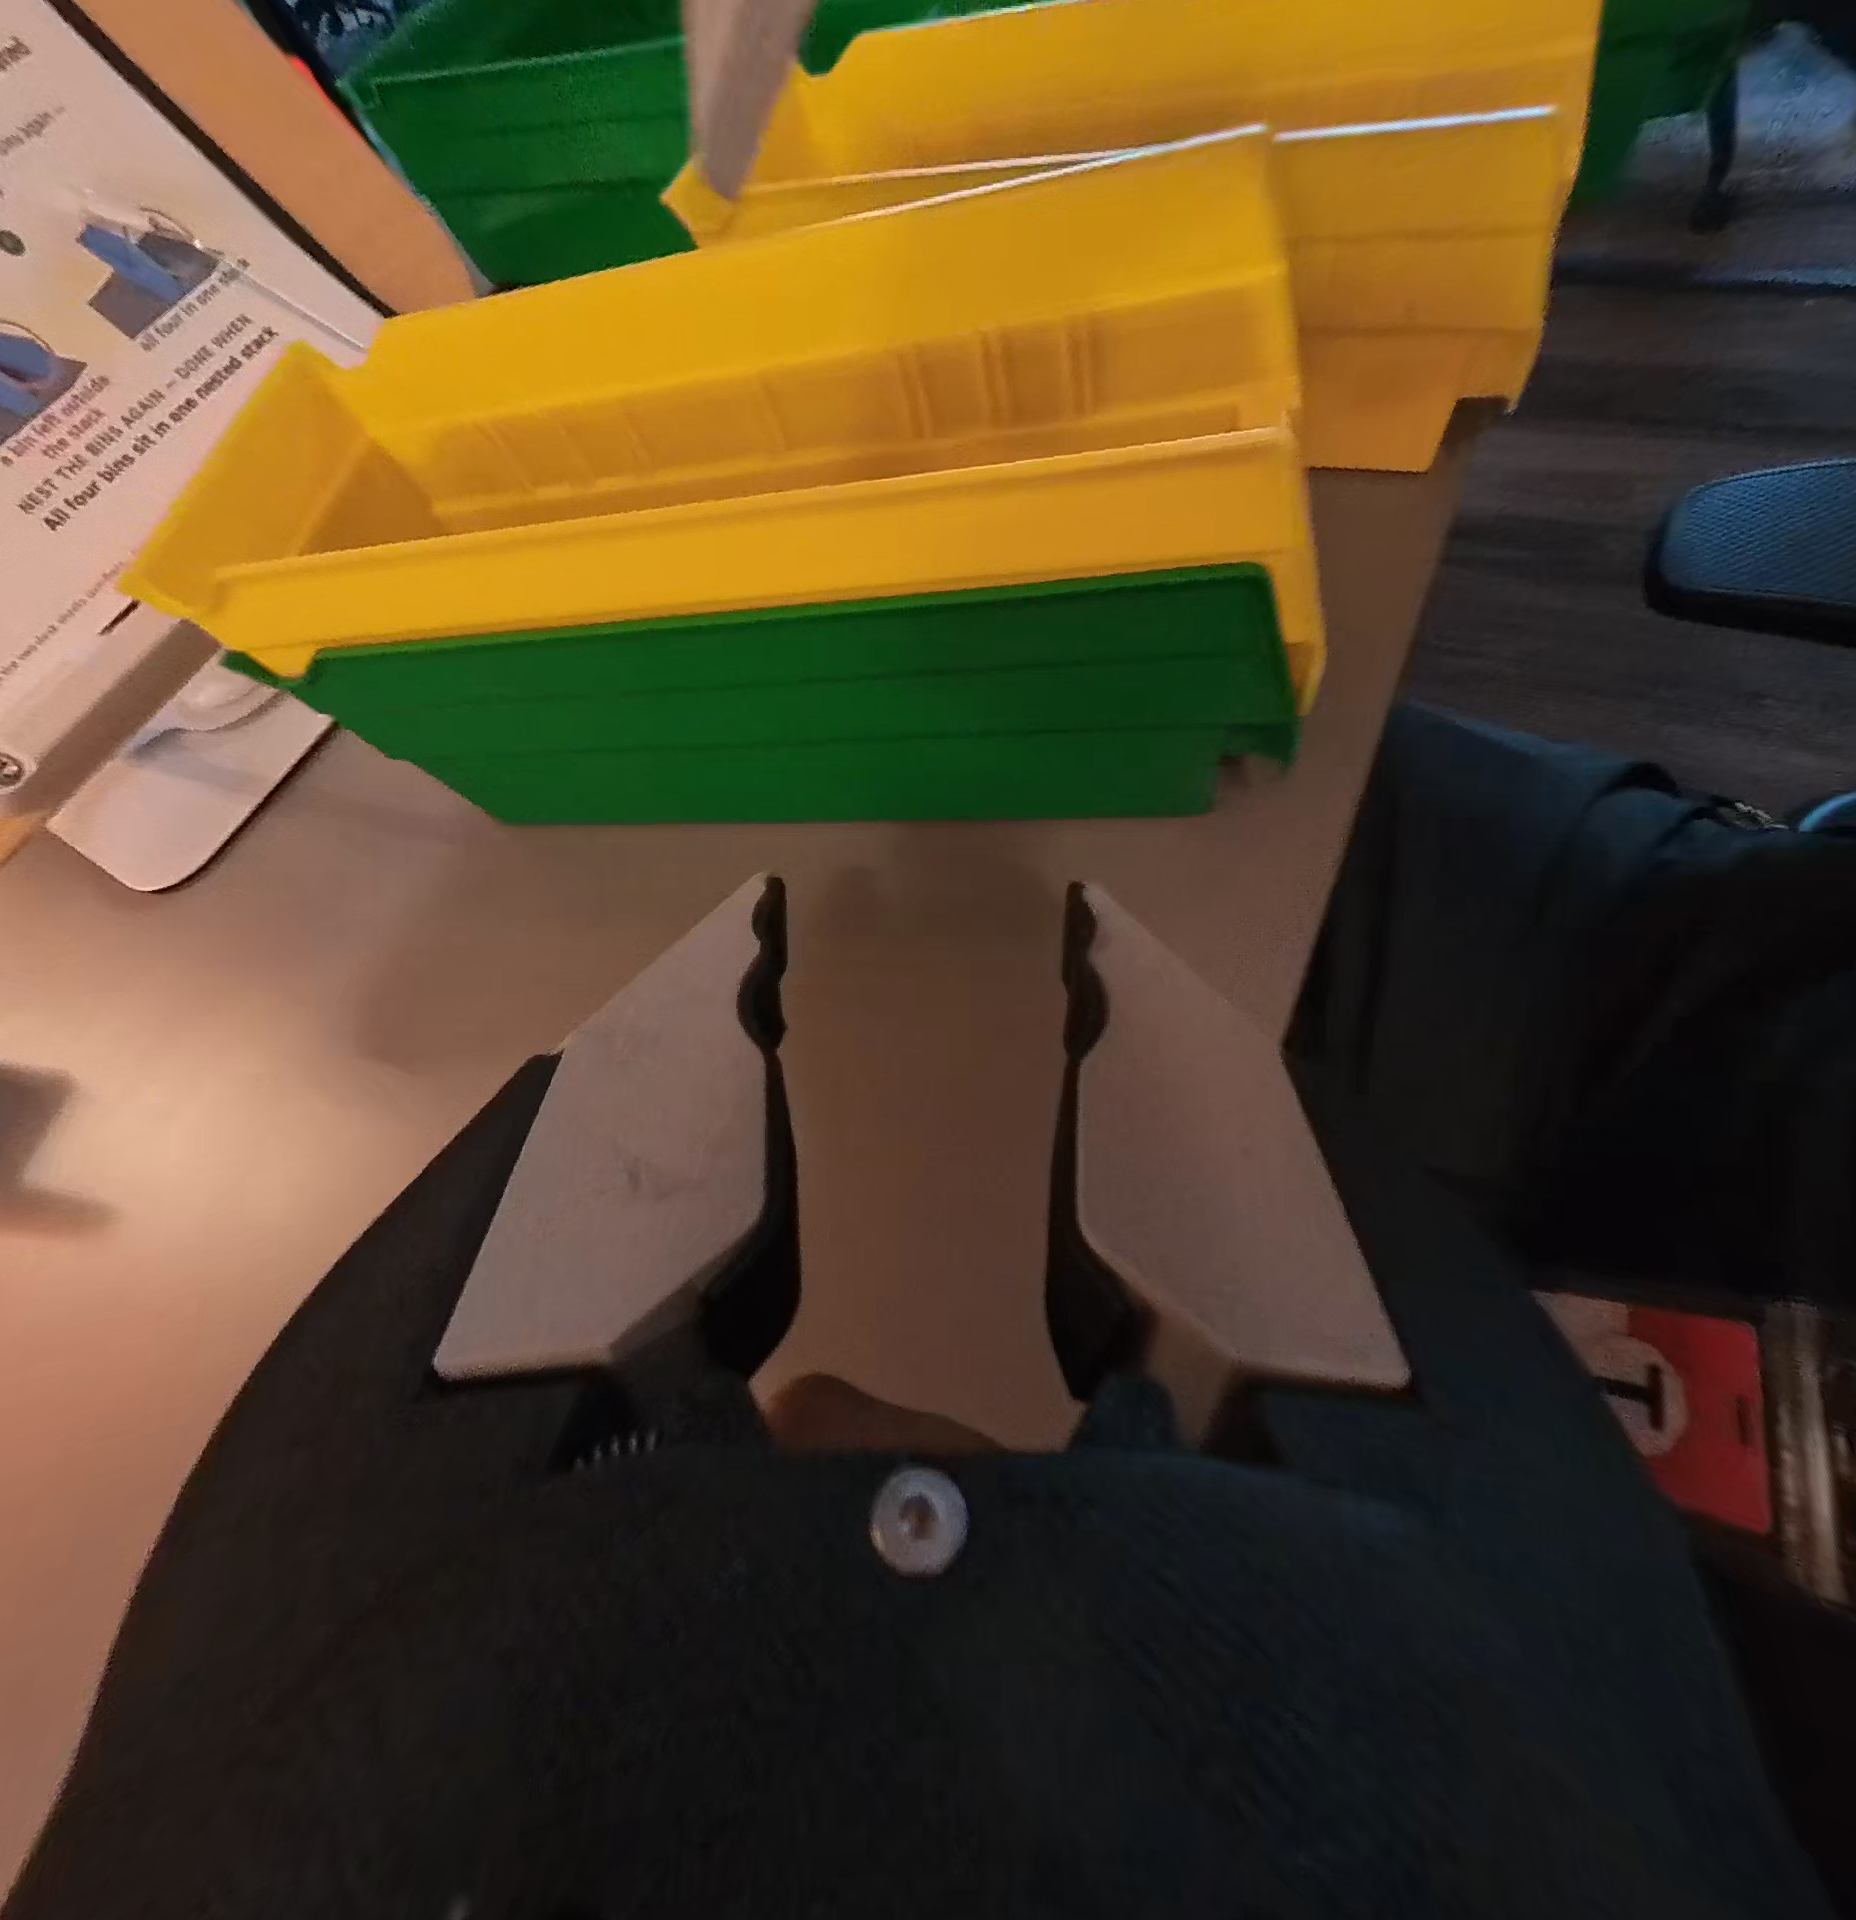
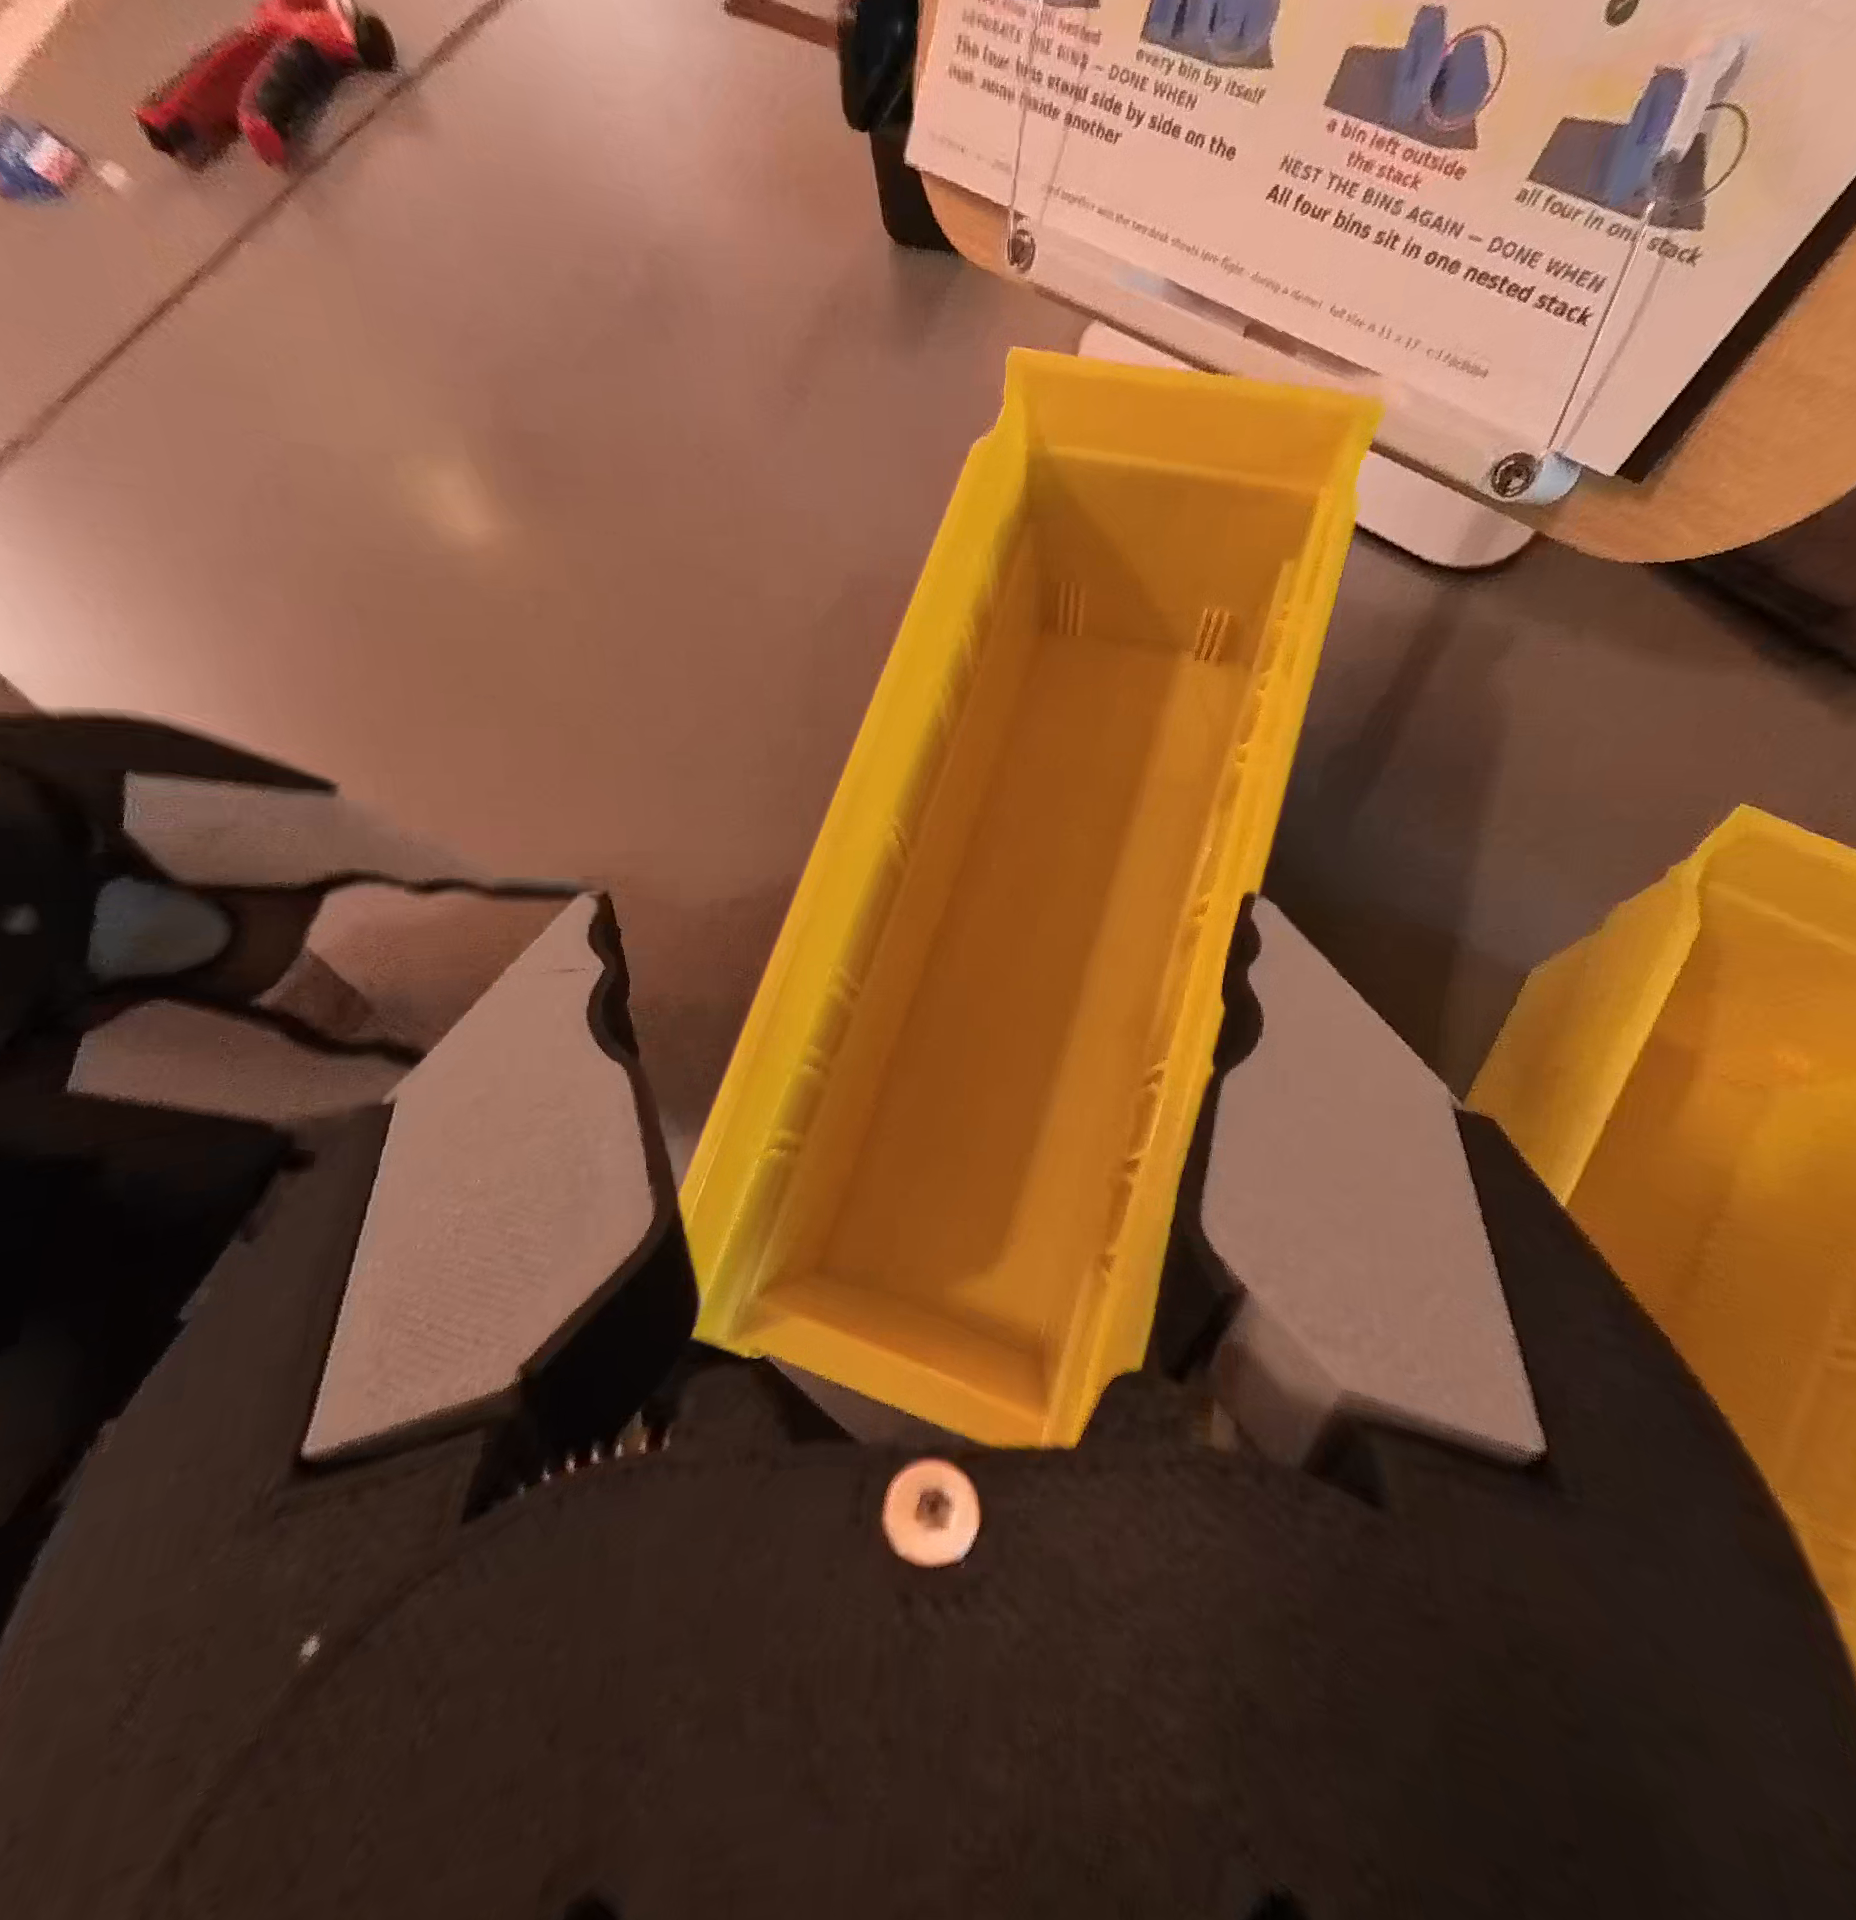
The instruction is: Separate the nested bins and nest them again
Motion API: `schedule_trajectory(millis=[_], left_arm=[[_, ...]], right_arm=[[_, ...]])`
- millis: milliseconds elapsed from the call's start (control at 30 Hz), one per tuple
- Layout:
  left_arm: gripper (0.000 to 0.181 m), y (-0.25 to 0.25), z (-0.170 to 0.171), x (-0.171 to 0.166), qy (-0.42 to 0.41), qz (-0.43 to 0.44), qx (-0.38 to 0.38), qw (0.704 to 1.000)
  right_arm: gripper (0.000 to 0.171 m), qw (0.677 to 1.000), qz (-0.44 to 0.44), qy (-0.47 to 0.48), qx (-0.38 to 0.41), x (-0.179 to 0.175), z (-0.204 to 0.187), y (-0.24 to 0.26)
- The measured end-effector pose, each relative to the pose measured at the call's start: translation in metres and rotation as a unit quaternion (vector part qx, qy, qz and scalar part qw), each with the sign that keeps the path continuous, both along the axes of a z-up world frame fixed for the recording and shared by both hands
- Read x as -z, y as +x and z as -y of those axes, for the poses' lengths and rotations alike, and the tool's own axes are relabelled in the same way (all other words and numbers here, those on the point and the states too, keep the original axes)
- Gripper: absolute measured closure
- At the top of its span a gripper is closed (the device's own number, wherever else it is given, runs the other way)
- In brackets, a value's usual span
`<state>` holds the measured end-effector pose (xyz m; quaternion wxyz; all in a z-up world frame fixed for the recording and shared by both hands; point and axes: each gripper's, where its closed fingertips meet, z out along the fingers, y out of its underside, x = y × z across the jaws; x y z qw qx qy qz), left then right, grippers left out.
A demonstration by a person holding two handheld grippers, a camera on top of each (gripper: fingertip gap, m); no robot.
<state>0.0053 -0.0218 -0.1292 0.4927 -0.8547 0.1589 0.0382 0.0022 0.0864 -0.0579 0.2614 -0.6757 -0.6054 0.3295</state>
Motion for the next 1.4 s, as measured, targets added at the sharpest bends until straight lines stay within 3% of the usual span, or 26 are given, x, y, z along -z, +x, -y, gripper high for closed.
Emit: schedule_trajectory(millis=[200, 267, 433, 733, 900, 1067, 1400], left_arm=[[0.13, -0.016, 0.001, 0.011, -0.006, 0.057, 0.0, 0.998], [0.13, -0.013, 0.01, 0.019, -0.016, 0.049, 0.0, 0.999], [0.13, -0.003, 0.041, 0.017, -0.018, 0.055, -0.013, 0.998], [0.13, 0.005, 0.097, 0.036, -0.049, 0.055, 0.009, 0.997], [0.13, 0.005, 0.102, 0.025, -0.029, 0.062, 0.037, 0.997], [0.131, 0.002, 0.104, 0.015, -0.006, 0.066, 0.054, 0.996], [0.13, -0.015, 0.105, -0.005, 0.016, -0.013, 0.044, 0.999]], right_arm=[[0.066, 0.997, 0.071, 0.025, 0.008, 0.022, 0.008, -0.002], [0.076, 0.996, 0.083, 0.033, 0.013, 0.026, 0.007, -0.003], [0.061, 0.99, 0.114, 0.07, 0.044, 0.036, -0.002, -0.01], [0.057, 0.982, 0.153, 0.069, 0.086, 0.045, -0.002, -0.015], [0.052, 0.964, 0.217, 0.086, 0.128, 0.054, -0.023, -0.012], [0.04, 0.958, 0.268, 0.035, 0.098, 0.069, -0.024, -0.016], [0.051, 0.947, 0.311, 0.043, 0.075, 0.079, -0.009, -0.033]])
